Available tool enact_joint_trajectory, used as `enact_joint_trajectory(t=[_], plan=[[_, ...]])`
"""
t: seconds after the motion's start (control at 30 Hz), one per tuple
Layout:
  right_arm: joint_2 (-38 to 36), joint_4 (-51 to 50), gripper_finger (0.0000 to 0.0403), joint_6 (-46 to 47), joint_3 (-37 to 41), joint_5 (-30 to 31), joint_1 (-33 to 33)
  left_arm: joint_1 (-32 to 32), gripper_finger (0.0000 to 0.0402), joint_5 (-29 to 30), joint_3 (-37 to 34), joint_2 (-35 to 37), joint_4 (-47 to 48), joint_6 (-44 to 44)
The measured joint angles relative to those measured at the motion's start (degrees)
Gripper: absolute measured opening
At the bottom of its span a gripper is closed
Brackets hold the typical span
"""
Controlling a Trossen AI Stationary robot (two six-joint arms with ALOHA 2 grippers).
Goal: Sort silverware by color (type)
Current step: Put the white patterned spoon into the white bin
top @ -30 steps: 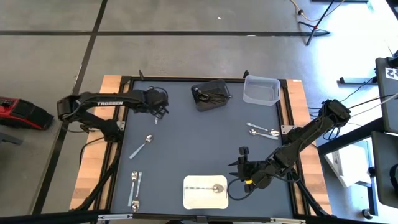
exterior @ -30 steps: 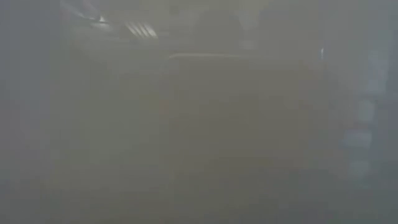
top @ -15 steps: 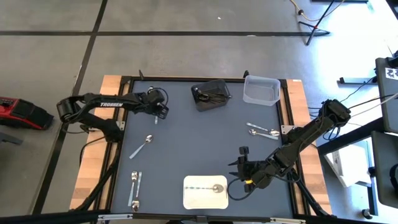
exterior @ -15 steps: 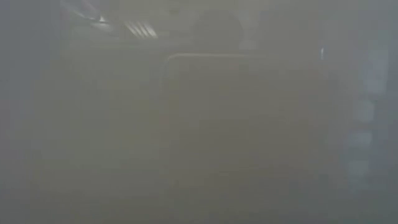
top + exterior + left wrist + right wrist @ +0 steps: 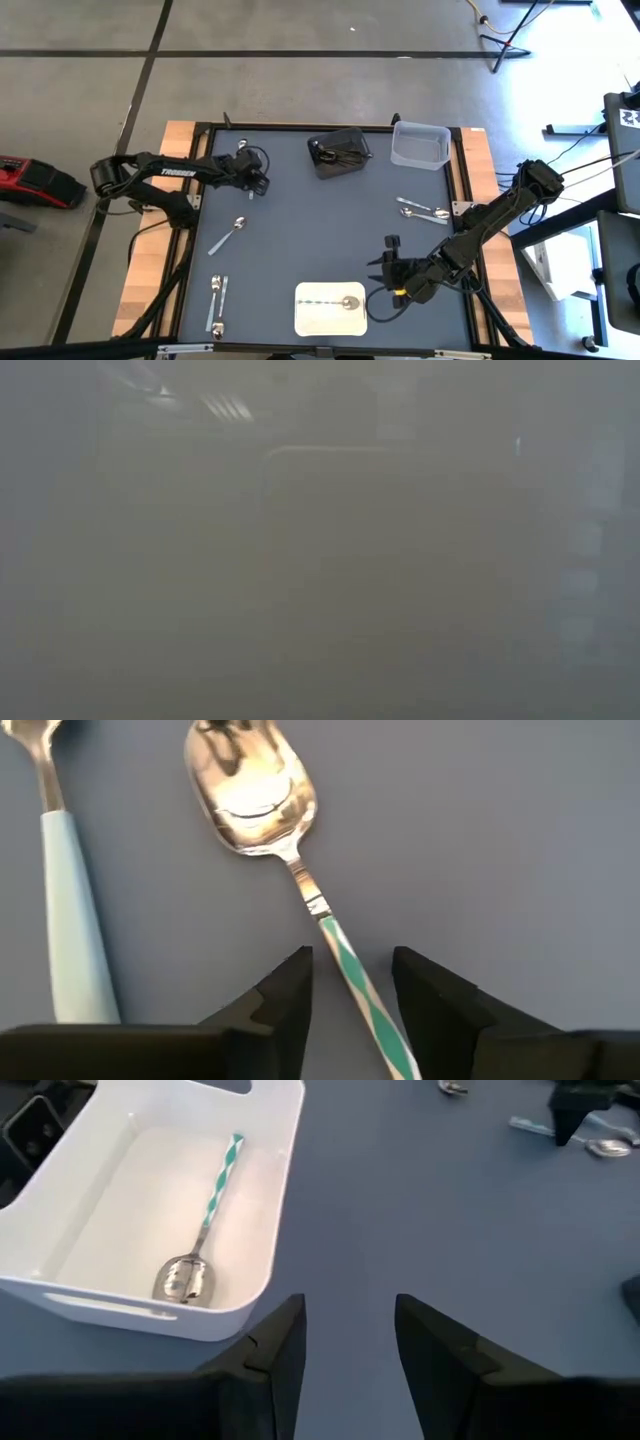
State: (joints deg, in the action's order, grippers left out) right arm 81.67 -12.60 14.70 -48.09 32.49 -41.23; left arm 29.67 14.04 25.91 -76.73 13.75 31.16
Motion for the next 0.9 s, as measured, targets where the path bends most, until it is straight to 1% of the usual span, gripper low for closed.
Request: enact_joint_trajectory(t=[0.37, 0.43, 0.57, 0.7, 0.9], plan=[[0.00, 0.02, 0.0144, -0.02, 0.01, 0.54, 0.00, -4.14, 0.0015, -1.43, -0.09, -0.11, -1.94, -1.79], [0.00, 0.03, 0.0144, -0.02, 0.01, 0.54, 0.00, -5.03, 0.0011, -1.61, -0.13, -0.13, -2.78, -1.81], [0.00, 0.03, 0.0144, -0.02, 0.01, 0.54, 0.00, -7.60, 0.0024, -3.13, -0.24, -0.24, -5.81, -3.10], [0.00, 0.04, 0.0144, -0.02, 0.01, 0.54, 0.00, -10.93, 0.0025, -2.88, 0.20, -0.24, -8.11, -3.50], [0.00, 0.04, 0.0144, -0.02, 0.01, 0.54, 0.00, -18.91, 0.0021, -1.96, 3.99, -0.24, -10.29, -6.95]])
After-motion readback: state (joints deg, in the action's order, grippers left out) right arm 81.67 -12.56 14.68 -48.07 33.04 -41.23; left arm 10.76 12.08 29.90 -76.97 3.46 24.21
